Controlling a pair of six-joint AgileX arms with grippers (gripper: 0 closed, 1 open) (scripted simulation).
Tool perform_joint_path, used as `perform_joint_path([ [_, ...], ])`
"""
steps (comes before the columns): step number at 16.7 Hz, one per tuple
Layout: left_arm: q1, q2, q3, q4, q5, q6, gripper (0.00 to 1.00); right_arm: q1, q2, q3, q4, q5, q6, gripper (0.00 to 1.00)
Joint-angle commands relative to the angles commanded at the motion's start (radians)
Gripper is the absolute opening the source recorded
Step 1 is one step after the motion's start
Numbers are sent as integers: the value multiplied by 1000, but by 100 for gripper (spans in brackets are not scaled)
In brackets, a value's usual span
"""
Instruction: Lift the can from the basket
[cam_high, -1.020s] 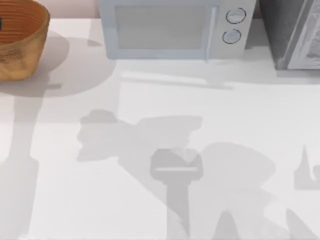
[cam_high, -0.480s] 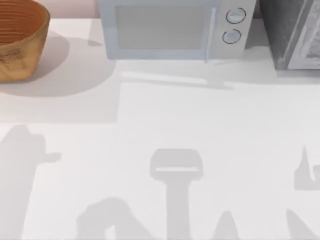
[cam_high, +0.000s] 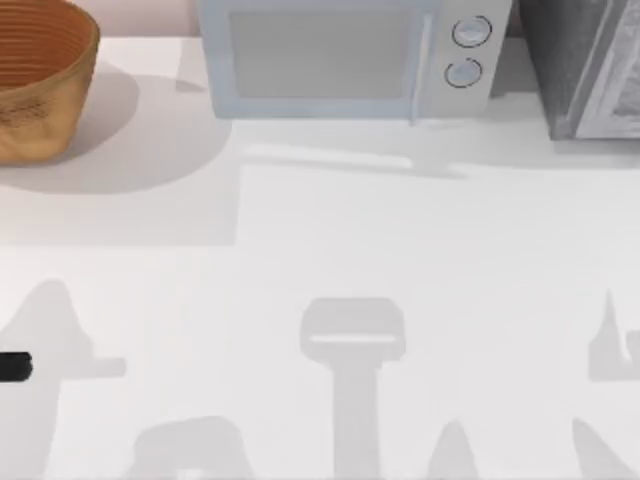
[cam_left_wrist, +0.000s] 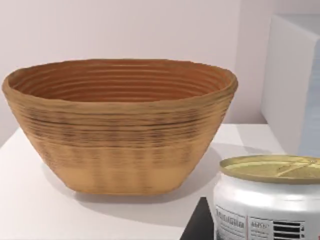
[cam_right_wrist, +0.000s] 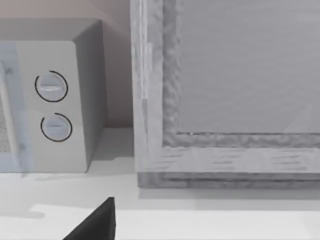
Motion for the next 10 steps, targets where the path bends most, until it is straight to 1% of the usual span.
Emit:
perform_joint_path([
  [7, 2, -5, -8, 3, 2, 1, 0, 0, 0, 0, 0, 0, 0, 100],
  [10, -4, 50, 27, 40, 33, 5, 0, 0, 0, 0, 0, 0, 0, 100],
])
